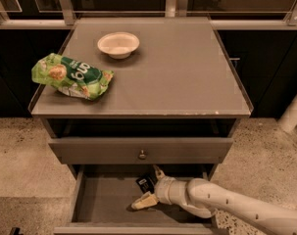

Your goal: Pick rxbar chocolate from middle drawer and place on counter

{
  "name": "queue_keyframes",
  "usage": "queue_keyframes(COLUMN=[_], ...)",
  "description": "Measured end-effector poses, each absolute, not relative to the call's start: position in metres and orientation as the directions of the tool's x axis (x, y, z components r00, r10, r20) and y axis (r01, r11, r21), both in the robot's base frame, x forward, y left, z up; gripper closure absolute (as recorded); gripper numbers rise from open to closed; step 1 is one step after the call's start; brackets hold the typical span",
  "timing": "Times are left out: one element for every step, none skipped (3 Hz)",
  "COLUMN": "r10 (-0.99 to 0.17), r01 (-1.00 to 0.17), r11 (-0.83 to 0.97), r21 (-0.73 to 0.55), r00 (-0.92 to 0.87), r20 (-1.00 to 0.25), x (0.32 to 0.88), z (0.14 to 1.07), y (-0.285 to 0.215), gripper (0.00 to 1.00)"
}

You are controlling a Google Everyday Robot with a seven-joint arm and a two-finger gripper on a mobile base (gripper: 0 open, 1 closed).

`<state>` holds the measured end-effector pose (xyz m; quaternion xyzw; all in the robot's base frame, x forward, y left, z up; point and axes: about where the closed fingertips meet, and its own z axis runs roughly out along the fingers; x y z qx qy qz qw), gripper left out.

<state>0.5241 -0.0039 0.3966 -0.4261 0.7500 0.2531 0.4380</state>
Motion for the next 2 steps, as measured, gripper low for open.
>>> queue_keyframes(r10=[-0.411, -0.409], r01=[-0.862, -0.859], r11=[0.507, 0.510], r21=[0.021, 0.040], r00=[-0.263, -0.283], r20=[-0.873, -0.867], x=[0.523, 0.519], z=[0.385, 0.373], y=[-0.004, -0.009], gripper=[0.00, 0.00])
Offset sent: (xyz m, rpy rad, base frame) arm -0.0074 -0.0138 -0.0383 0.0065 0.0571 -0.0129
